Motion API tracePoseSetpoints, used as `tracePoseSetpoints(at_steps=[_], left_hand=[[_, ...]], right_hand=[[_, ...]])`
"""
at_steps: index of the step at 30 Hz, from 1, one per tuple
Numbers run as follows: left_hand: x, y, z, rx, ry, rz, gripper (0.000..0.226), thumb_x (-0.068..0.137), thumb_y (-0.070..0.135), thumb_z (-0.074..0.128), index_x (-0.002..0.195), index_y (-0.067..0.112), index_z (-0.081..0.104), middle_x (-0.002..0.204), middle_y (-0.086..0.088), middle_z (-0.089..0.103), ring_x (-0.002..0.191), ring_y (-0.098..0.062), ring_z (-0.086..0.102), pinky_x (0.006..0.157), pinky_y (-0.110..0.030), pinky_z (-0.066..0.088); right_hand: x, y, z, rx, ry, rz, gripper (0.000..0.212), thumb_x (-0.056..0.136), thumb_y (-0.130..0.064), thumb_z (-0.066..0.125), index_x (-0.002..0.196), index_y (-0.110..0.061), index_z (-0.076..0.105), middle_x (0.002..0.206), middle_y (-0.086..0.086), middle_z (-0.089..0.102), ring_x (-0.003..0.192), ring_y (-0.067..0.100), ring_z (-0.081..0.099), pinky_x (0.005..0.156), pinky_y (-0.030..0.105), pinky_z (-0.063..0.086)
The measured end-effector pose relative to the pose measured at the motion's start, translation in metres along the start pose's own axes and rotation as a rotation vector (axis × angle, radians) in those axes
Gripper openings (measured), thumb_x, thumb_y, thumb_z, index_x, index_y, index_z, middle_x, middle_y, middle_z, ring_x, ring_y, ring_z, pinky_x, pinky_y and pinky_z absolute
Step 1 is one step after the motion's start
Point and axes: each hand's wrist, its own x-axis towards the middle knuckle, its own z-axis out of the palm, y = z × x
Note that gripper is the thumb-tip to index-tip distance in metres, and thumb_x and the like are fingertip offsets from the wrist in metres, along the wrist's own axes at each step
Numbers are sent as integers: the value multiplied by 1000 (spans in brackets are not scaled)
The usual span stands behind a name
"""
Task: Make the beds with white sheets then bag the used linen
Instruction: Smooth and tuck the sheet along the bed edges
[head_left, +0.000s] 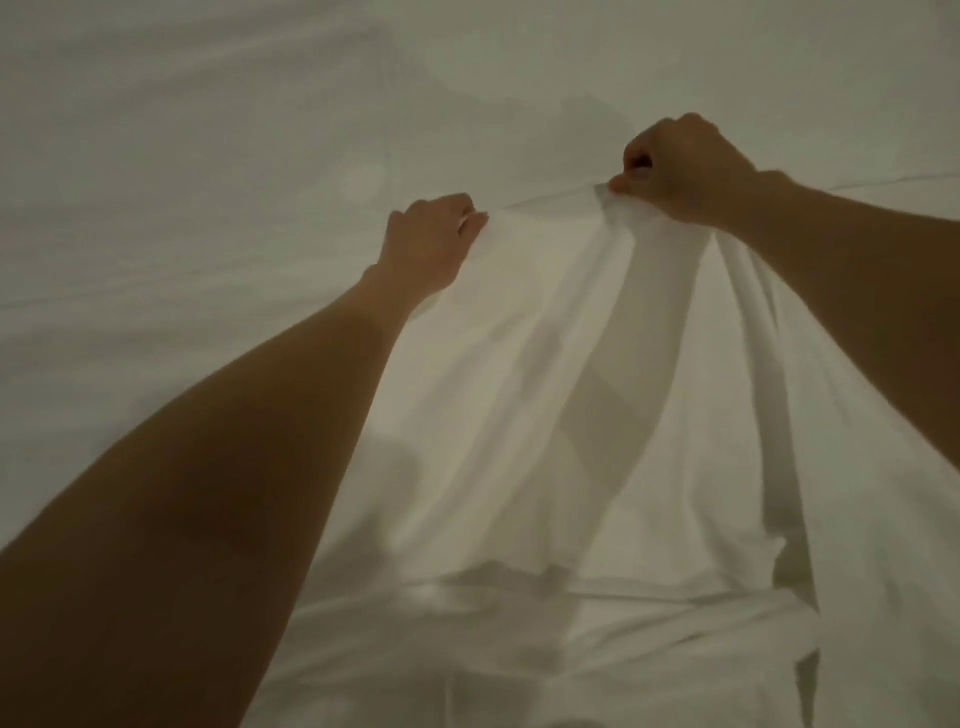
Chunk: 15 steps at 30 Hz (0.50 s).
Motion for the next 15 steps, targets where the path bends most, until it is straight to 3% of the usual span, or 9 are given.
tracePoseSetpoints(at_steps=[4,8,11,15], left_hand=[[6,-10,33,181,-2,-28,35,104,37,31,120,16,55,120,-7,59,117,-29,48,94,-41,31],[10,-10,36,289,62,-27,37,103,39,32,122,15,53,119,-8,56,116,-30,46,92,-44,32],[8,3,36,291,44,-33,40,102,43,33,123,14,50,124,-8,54,117,-31,45,92,-44,33],[3,26,36,204,3,-26,42,101,44,35,127,14,47,127,-9,52,119,-30,45,97,-45,32]], right_hand=[[10,12,42,0,-20,61,20,91,-29,58,90,-12,69,98,19,65,95,37,61,81,35,45],[11,20,54,184,48,175,24,89,-38,59,93,-18,71,93,10,70,94,29,63,79,30,43],[7,24,48,223,33,235,29,85,-43,60,90,-16,71,92,11,69,93,29,63,78,31,45],[-14,34,44,237,56,298,43,93,-45,53,98,-4,66,100,18,65,101,34,59,78,32,38]])
